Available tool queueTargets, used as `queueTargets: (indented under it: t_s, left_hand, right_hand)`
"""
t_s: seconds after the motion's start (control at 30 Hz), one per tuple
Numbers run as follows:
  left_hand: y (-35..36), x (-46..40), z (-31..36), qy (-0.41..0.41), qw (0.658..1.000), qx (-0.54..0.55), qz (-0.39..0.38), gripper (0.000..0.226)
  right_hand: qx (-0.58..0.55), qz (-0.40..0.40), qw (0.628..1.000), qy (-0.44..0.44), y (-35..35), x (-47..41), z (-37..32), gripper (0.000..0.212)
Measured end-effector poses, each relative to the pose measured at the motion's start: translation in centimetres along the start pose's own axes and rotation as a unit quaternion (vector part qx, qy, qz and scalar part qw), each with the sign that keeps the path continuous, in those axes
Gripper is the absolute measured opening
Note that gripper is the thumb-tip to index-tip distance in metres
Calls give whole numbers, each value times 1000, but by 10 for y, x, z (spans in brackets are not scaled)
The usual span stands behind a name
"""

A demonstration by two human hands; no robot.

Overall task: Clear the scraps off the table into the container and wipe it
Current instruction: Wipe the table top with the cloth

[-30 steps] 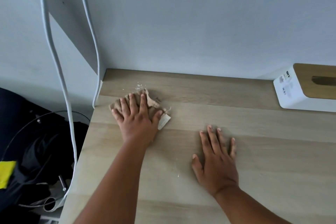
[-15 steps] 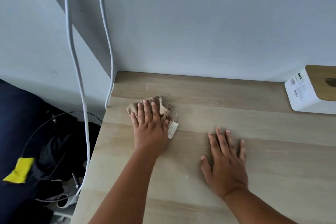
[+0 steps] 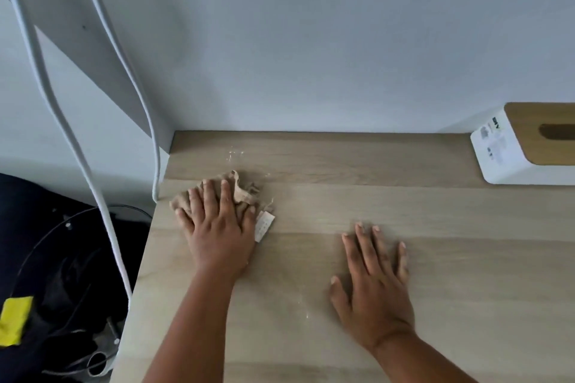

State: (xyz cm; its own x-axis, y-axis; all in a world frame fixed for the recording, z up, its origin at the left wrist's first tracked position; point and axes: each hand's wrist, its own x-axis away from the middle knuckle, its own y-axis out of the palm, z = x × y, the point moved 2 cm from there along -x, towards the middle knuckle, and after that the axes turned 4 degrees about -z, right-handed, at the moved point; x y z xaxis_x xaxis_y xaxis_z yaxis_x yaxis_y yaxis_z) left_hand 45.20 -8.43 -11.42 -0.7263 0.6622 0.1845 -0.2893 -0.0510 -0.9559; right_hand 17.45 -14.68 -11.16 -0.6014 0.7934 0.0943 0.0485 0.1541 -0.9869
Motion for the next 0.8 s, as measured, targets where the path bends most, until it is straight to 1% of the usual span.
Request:
queueTargets:
  t_s: [0.13,0.23,0.27,0.33,0.4,0.5,0.57,0.6,0.67,0.73,0.8]
  left_hand:
    - [-8,-91,10,-4,1000,-2,-15,85]
    - [-13,-121,20,-7,999,-27,-37,85]
    - [-14,-123,23,6,998,-35,-47,83]
    - [-14,-111,32,73,994,-46,-67,77]
    - [-8,-75,45,173,982,-51,-64,72]
    - [9,8,66,316,947,-13,-57,64]
    - [18,58,58,366,929,9,-41,60]
    - [22,75,44,370,929,13,-31,59]
    - [19,89,9,339,940,16,-32,61]
    - [7,77,-19,288,957,12,-24,62]
    - [-3,45,-29,223,975,0,-18,64]
  right_hand:
    - [5,11,1000,-5,7,0,5,85]
    - [-2,18,1000,-10,7,-1,5,85]
    - [-3,19,1000,-11,6,-2,5,84]
    - [-4,10,1000,-8,3,-2,5,83]
    - [-6,5,1000,-5,1,-1,4,82]
    - [0,6,1000,-2,-1,0,4,81]
    - [1,4,1000,-3,-2,0,1,81]
    - [0,3,1000,-2,-2,-1,1,80]
    - [0,5,1000,0,-2,0,-1,80]
    - [3,11,1000,-1,-2,0,-2,81]
    - [4,9,1000,-4,-3,-2,-3,81]
